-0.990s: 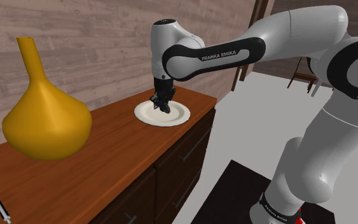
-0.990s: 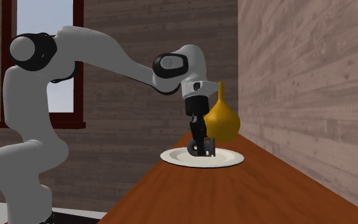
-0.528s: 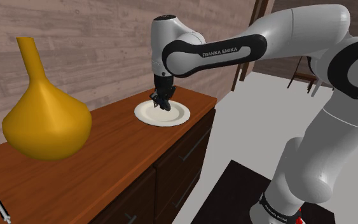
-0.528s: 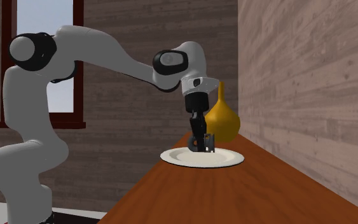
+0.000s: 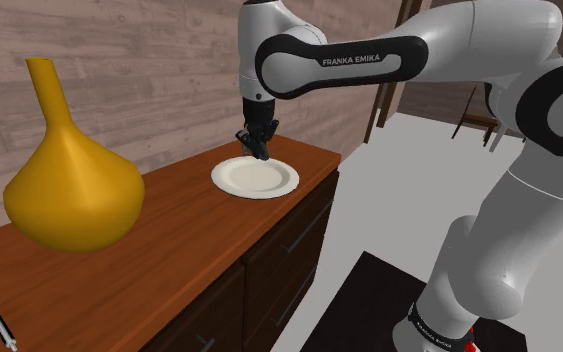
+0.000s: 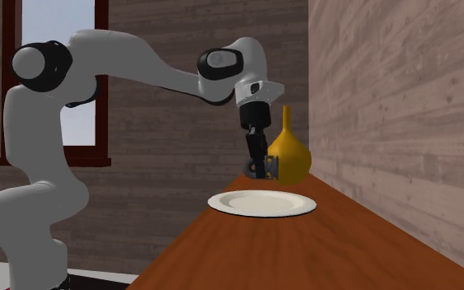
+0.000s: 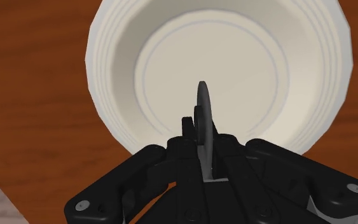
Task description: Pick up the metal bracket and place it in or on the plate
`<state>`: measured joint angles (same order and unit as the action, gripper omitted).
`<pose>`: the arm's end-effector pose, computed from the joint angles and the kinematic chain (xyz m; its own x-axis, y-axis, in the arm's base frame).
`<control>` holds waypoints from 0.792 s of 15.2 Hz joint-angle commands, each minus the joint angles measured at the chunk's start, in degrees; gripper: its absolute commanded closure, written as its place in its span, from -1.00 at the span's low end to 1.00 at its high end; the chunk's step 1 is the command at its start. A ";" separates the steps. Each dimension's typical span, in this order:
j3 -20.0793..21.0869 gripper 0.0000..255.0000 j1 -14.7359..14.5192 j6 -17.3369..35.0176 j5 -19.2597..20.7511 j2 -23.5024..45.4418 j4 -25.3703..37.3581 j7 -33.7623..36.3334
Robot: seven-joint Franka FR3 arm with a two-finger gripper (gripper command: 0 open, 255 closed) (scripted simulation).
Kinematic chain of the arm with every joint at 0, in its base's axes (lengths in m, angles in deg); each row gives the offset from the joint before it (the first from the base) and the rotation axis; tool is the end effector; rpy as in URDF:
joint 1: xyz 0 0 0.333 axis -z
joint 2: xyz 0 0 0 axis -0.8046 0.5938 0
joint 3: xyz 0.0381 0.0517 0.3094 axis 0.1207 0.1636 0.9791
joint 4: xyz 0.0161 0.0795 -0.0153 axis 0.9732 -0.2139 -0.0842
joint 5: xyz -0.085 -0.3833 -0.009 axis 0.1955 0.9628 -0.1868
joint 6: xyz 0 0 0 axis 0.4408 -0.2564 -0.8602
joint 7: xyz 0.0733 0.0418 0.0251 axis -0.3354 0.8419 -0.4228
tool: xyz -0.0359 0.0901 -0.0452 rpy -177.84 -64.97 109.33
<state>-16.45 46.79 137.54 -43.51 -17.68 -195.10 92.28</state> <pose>0.5231 0.1225 0.5762 0.9883 -0.0616 0.1395 -0.0882 -0.9772 0.1932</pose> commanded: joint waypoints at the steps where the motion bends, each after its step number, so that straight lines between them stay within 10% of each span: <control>1: 0.06 1.00 -0.03 -1.59 -0.05 0.18 1.76 -0.26; 12: 0.14 1.00 -0.13 1.32 0.04 -0.27 -1.71 0.57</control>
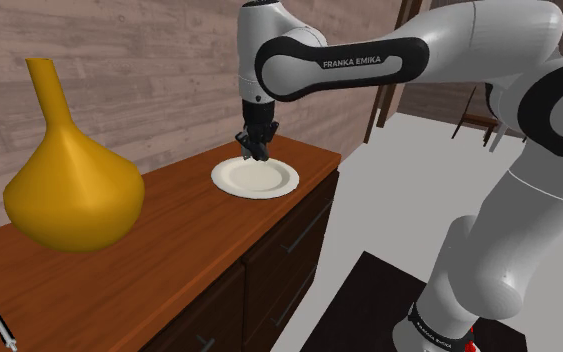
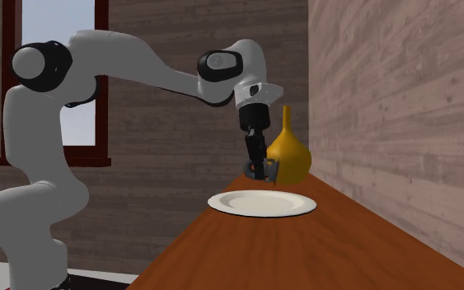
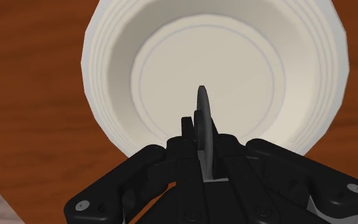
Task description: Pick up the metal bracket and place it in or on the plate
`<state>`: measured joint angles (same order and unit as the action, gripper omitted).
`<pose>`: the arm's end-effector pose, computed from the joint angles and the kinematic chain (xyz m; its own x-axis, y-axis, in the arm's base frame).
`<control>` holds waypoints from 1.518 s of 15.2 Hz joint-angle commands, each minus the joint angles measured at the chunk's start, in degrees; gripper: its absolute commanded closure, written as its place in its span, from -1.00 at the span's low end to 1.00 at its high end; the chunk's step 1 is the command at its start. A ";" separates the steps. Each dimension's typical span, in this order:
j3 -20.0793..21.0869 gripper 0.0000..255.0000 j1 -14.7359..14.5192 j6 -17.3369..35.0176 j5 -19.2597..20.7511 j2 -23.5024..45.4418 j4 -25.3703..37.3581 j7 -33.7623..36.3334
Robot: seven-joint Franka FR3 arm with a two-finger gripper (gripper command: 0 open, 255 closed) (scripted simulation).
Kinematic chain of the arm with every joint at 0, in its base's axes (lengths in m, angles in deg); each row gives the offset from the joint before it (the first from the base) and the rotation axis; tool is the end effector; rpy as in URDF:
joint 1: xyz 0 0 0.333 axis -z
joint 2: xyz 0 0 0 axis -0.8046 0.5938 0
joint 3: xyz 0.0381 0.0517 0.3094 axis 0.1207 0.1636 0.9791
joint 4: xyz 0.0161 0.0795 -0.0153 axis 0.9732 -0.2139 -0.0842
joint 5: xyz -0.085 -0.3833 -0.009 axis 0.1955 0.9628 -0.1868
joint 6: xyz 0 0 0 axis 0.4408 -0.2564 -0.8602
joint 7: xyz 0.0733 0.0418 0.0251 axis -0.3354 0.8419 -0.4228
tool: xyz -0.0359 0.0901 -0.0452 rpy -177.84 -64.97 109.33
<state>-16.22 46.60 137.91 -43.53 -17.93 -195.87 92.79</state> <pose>0.5207 0.1262 0.5726 0.9884 -0.0617 0.1387 -0.0881 -0.9772 0.1934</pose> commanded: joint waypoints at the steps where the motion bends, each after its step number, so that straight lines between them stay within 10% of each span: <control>1: -0.10 1.00 0.07 1.71 0.09 -0.03 -1.72 0.22; 14: -0.15 1.00 0.12 5.53 0.38 0.10 -5.50 1.05; 15: -0.15 -1.00 0.12 5.53 0.38 0.10 -5.50 1.05; 23: 0.44 -1.00 -0.36 -0.10 -0.07 -0.43 -0.47 0.77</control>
